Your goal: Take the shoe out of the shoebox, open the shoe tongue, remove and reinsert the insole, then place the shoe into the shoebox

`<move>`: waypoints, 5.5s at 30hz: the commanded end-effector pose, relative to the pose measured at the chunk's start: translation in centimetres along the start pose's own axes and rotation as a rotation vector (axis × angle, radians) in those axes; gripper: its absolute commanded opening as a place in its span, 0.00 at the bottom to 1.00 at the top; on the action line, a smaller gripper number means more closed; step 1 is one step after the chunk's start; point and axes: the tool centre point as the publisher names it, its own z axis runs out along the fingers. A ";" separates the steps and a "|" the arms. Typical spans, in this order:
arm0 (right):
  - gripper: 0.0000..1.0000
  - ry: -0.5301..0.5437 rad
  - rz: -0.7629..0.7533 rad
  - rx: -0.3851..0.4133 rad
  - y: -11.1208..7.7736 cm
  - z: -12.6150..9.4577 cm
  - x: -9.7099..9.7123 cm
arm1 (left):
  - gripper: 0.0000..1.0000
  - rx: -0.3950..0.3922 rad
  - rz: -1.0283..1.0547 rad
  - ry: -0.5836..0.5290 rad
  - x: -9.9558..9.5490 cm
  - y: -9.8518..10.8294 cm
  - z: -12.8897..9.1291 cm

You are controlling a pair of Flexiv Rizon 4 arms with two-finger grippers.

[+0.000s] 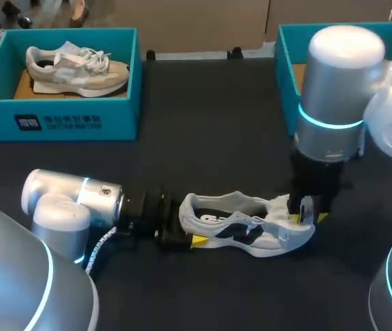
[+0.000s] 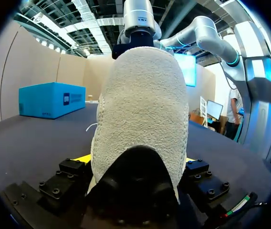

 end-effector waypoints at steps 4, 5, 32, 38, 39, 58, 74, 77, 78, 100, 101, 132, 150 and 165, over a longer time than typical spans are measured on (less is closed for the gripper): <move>0.42 -0.027 -0.001 -0.014 -1.7 -3.9 -0.9 | 0.00 -0.003 -0.002 0.000 0.0 0.6 0.2; 0.42 -0.040 -0.003 -0.016 -1.8 -4.5 -0.8 | 0.00 -0.003 -0.002 0.000 0.0 0.6 0.2; 0.00 -0.160 -1.094 -0.165 -1.6 -12.4 10.3 | 0.00 -0.003 -0.002 0.000 0.0 0.6 0.2; 0.00 -0.072 -1.272 -0.179 -1.6 -11.9 11.3 | 0.00 -0.003 -0.002 0.000 0.0 0.6 0.2; 0.00 -0.072 -1.272 -0.179 -1.6 -11.9 11.3 | 0.00 -0.003 -0.002 0.000 0.0 0.6 0.2; 0.00 -0.030 -1.451 -0.211 0.8 -6.2 14.1 | 0.00 -0.003 -0.002 0.000 0.0 0.6 0.2; 0.00 -0.078 -1.493 -0.127 3.2 -3.6 16.4 | 0.00 -0.003 -0.002 0.000 0.0 0.6 0.2; 0.00 -0.083 -1.507 -0.135 4.0 -2.7 16.7 | 0.00 -0.003 -0.002 0.000 0.0 0.6 0.2; 0.00 -0.084 -1.510 -0.139 4.3 -2.4 16.7 | 0.00 -0.003 -0.002 0.000 0.0 0.6 0.2; 0.00 -0.079 -1.505 -0.139 5.4 2.2 15.0 | 0.00 -0.003 -0.002 0.000 0.0 0.6 0.2; 0.00 -0.081 -1.502 -0.136 5.4 2.3 14.8 | 0.00 -0.003 -0.002 0.000 0.0 0.6 0.2; 0.20 -0.095 -1.467 -0.135 6.9 5.7 10.6 | 0.00 -0.003 -0.002 0.000 0.0 0.6 0.2; 0.43 -0.057 -1.465 -0.134 7.4 7.9 11.3 | 0.00 -0.003 -0.002 0.000 0.0 0.6 0.2; 0.35 0.035 -1.421 -0.063 4.8 10.1 11.7 | 0.00 -0.003 -0.002 0.000 0.0 0.6 0.2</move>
